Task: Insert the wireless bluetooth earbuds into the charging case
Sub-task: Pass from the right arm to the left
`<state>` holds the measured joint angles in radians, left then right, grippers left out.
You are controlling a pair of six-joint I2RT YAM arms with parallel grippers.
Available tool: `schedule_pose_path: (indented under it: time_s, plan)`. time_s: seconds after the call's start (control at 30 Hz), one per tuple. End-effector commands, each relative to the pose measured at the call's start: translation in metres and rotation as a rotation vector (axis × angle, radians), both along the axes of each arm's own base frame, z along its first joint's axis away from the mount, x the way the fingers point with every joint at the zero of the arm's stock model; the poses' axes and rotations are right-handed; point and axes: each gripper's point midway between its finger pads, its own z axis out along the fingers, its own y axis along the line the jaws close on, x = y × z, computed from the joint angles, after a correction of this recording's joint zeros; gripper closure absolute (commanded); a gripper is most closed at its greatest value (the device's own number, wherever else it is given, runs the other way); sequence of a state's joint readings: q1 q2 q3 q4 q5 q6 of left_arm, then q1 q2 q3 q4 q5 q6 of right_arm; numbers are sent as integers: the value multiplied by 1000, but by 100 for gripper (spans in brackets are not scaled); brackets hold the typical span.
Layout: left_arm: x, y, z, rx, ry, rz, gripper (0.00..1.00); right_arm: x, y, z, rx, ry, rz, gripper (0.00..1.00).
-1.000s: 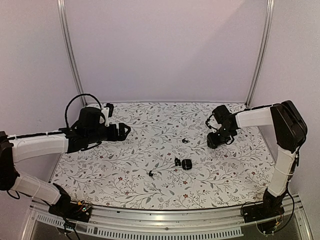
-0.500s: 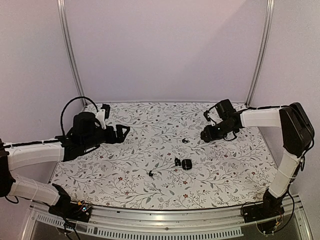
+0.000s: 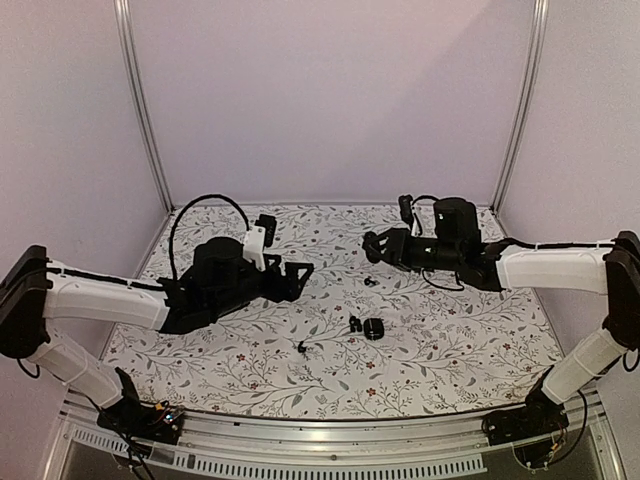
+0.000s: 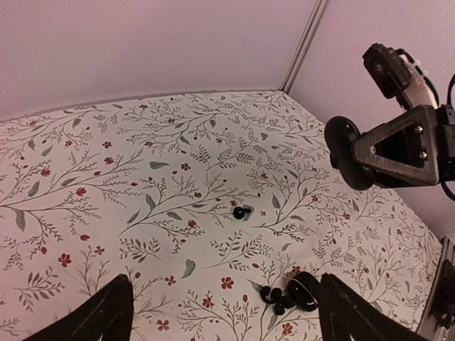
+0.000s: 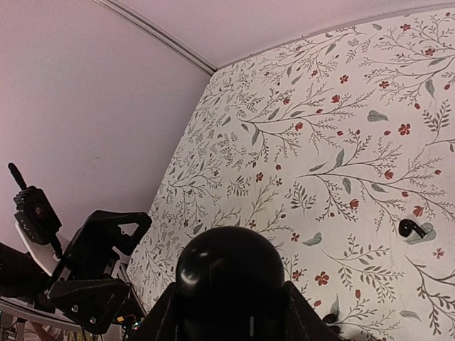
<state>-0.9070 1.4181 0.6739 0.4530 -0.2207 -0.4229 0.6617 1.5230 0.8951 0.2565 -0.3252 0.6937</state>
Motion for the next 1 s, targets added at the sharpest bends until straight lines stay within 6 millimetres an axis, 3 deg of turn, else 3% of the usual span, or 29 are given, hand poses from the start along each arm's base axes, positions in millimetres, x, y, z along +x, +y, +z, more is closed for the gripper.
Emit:
schedule_pose_path:
  time_s: [0.0,0.13,0.57,0.7,0.97]
  plan:
    - [0,-36,35,-61,-121,-10,12,-7,14,44,192,-16,-55,64]
    - [-6,-67,34,-19,-163,-51,12,-16,16,48,255,7,-93,63]
    - [-24,-122,31,96,-300,-122,20,-27,22,40,296,81,-166,58]
    - [-23,-126,31,116,-320,-95,24,-32,28,41,317,92,-149,58]
    - [-15,-111,43,90,-351,4,37,-43,31,39,356,105,-149,59]
